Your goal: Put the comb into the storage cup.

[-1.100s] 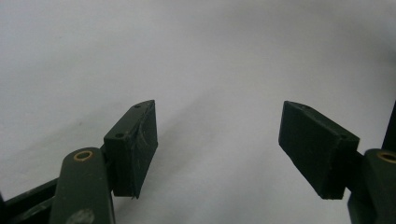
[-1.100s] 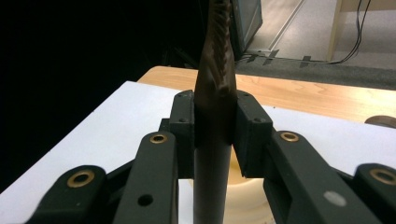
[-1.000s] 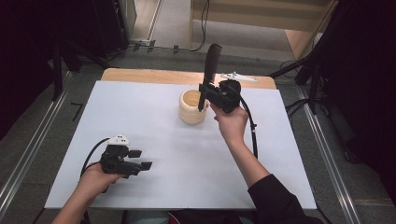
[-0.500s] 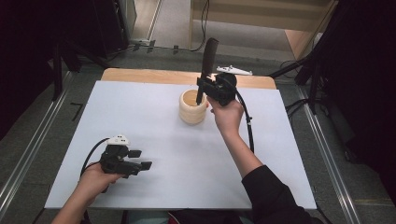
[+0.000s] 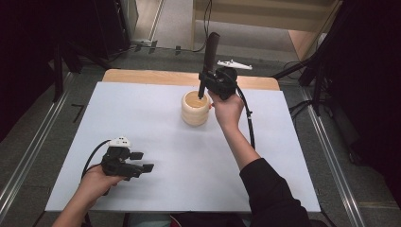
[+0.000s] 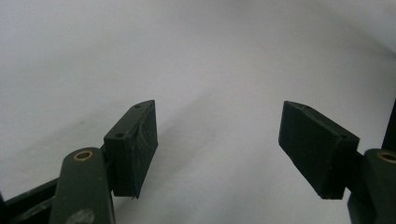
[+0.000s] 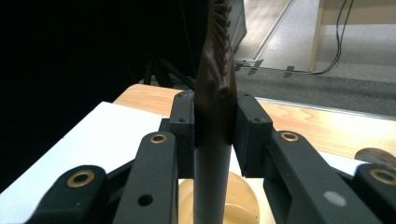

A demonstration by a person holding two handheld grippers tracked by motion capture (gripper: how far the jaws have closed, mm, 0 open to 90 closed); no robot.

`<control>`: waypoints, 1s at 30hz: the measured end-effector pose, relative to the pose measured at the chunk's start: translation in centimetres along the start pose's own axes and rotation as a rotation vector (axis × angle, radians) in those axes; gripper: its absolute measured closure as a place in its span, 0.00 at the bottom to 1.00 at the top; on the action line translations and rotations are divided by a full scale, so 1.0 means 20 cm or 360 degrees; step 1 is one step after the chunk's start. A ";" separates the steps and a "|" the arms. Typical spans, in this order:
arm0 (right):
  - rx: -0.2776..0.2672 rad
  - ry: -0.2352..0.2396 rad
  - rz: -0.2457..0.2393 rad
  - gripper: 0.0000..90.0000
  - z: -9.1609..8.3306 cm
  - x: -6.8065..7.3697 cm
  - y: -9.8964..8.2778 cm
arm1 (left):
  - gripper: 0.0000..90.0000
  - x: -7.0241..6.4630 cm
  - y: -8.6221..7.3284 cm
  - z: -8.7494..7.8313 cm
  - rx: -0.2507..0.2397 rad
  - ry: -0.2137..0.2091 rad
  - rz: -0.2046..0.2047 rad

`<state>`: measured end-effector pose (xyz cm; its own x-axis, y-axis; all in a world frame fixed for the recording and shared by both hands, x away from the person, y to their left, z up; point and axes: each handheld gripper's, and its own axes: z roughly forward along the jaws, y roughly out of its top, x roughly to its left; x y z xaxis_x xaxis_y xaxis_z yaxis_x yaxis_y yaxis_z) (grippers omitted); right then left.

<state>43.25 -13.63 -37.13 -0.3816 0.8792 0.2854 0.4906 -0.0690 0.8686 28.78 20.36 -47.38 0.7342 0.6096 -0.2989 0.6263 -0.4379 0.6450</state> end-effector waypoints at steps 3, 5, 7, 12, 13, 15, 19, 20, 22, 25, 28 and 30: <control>0.0010 -0.0014 0.0001 0.78 0.03 0.00 0.00 | 0.32 0.00 0.00 0.00 -0.0007 -0.0008 -0.0002; 0.0016 -0.0023 -0.0009 0.78 0.04 -0.01 -0.01 | 0.32 0.00 0.00 0.00 -0.0001 -0.0004 0.0000; 0.0023 -0.0027 -0.0010 0.78 0.05 -0.01 -0.01 | 0.32 0.00 0.00 0.00 -0.0003 -0.0005 0.0001; 0.0026 -0.0039 -0.0011 0.78 0.08 -0.02 -0.03 | 0.32 0.00 0.00 0.00 0.0002 -0.0009 -0.0001; 0.0028 -0.0042 -0.0008 0.78 0.08 -0.03 -0.04 | 0.32 0.00 0.00 0.00 0.0005 -0.0008 0.0000; 0.0033 -0.0043 -0.0009 0.77 0.09 -0.03 -0.05 | 0.32 0.00 0.00 0.00 0.0004 -0.0008 0.0001; 0.0048 -0.0048 -0.0011 0.77 0.11 -0.03 -0.07 | 0.32 0.00 0.00 0.00 0.0003 -0.0009 0.0001; 0.0048 -0.0043 -0.0010 0.77 0.11 -0.03 -0.07 | 0.32 0.00 0.00 0.00 0.0004 -0.0009 0.0001; 0.0055 -0.0046 -0.0007 0.77 0.12 -0.03 -0.08 | 0.32 0.00 0.00 0.00 0.0006 -0.0008 0.0002; 0.0061 -0.0049 0.0001 0.78 0.13 -0.03 -0.10 | 0.32 0.00 0.00 0.00 0.0008 -0.0006 0.0003; 0.0073 -0.0045 -0.0003 0.77 0.14 -0.03 -0.11 | 0.32 0.00 0.00 0.00 0.0004 -0.0009 0.0002; 0.0080 -0.0047 -0.0007 0.77 0.14 -0.03 -0.12 | 0.32 0.00 0.00 0.00 0.0005 -0.0010 0.0002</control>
<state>44.59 -12.66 -40.55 -0.3612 0.8929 0.2687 0.5279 -0.0417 0.8483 28.81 20.33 -47.45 0.7365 0.6050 -0.3026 0.6263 -0.4408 0.6430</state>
